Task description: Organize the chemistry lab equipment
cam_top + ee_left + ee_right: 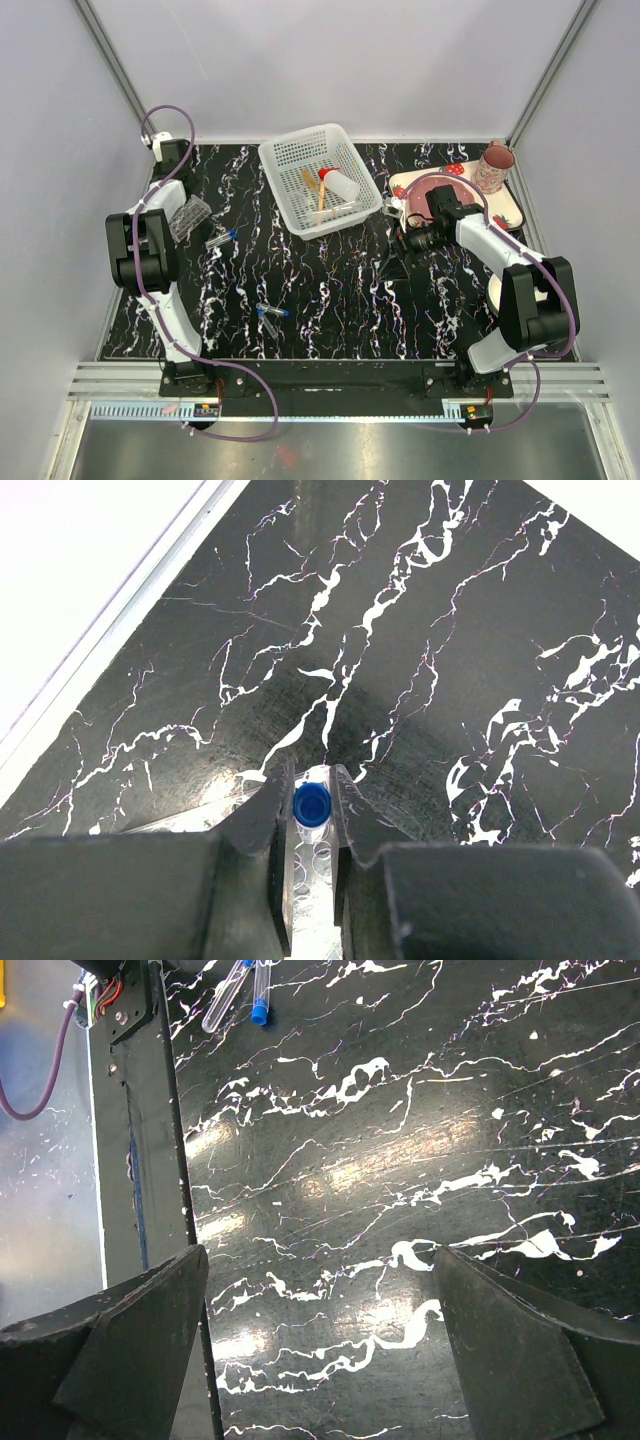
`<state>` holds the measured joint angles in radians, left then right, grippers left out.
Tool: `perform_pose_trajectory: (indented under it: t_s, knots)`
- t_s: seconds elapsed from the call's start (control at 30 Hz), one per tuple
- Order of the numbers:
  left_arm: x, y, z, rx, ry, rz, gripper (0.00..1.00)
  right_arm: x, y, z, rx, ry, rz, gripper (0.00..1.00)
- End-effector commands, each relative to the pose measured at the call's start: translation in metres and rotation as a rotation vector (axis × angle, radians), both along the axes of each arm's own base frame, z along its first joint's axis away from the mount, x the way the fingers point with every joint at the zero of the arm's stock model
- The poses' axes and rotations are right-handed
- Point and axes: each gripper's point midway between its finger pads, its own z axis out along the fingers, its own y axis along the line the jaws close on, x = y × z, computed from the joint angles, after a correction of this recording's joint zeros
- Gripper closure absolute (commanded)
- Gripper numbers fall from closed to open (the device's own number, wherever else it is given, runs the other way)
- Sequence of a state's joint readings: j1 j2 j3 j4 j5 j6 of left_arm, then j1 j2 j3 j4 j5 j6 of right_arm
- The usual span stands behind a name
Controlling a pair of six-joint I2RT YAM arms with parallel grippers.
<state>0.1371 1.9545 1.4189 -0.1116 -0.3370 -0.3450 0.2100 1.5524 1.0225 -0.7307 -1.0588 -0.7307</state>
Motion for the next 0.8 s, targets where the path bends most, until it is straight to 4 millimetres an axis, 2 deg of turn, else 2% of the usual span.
perform_pose_trajectory:
  t_s: [0.0, 0.4, 0.77]
  knots:
    - [0.009, 0.002, 0.019, 0.037, -0.047, -0.019, 0.92, 0.009, 0.002, 0.013, 0.024, -0.053, 0.014, 0.01]
    - [0.018, -0.005, 0.021, 0.042, -0.056, -0.059, 0.91, 0.009, 0.002, 0.012, 0.021, -0.052, 0.013, 0.00]
    - [0.011, -0.010, 0.019, 0.074, -0.047, -0.092, 0.89, 0.010, 0.000, 0.015, 0.015, -0.068, 0.012, 0.00]
